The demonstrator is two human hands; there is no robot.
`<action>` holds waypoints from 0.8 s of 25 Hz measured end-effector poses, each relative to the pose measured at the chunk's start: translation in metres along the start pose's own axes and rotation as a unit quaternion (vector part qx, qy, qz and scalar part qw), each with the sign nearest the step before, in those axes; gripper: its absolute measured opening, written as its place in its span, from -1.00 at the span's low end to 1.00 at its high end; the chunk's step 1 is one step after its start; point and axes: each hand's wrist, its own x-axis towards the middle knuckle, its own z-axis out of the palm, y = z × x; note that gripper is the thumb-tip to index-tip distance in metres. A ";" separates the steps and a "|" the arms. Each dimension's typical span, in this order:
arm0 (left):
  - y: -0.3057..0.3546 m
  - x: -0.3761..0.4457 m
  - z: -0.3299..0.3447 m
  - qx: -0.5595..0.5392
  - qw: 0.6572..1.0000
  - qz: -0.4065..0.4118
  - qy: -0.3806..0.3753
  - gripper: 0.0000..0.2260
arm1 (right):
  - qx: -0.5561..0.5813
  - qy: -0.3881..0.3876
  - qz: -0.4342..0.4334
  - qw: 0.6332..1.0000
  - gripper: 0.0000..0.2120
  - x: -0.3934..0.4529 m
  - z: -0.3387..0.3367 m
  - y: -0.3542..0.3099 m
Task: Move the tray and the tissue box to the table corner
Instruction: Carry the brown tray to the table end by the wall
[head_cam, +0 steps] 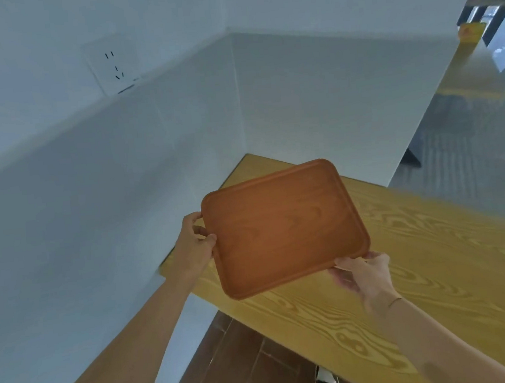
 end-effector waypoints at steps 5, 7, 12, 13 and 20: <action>-0.002 0.023 -0.019 0.013 1.000 -0.004 -0.002 -0.53 | -0.009 0.009 -0.012 1.000 -0.45 0.006 0.033 0.001; -0.001 0.037 -0.016 0.020 1.000 -0.001 -0.008 -0.53 | -0.005 0.014 -0.017 1.000 -0.45 0.016 0.040 -0.001; 0.003 0.082 0.007 0.049 0.998 0.013 -0.032 -0.53 | 0.023 0.038 -0.006 0.999 -0.44 0.050 0.047 0.000; 0.005 0.092 0.013 0.054 0.998 0.015 -0.039 -0.52 | 0.030 0.046 -0.004 0.998 -0.44 0.058 0.047 -0.001; 0.021 0.155 0.077 0.104 0.987 0.020 -0.117 -0.53 | 0.066 0.099 0.026 0.993 -0.42 0.103 0.038 -0.013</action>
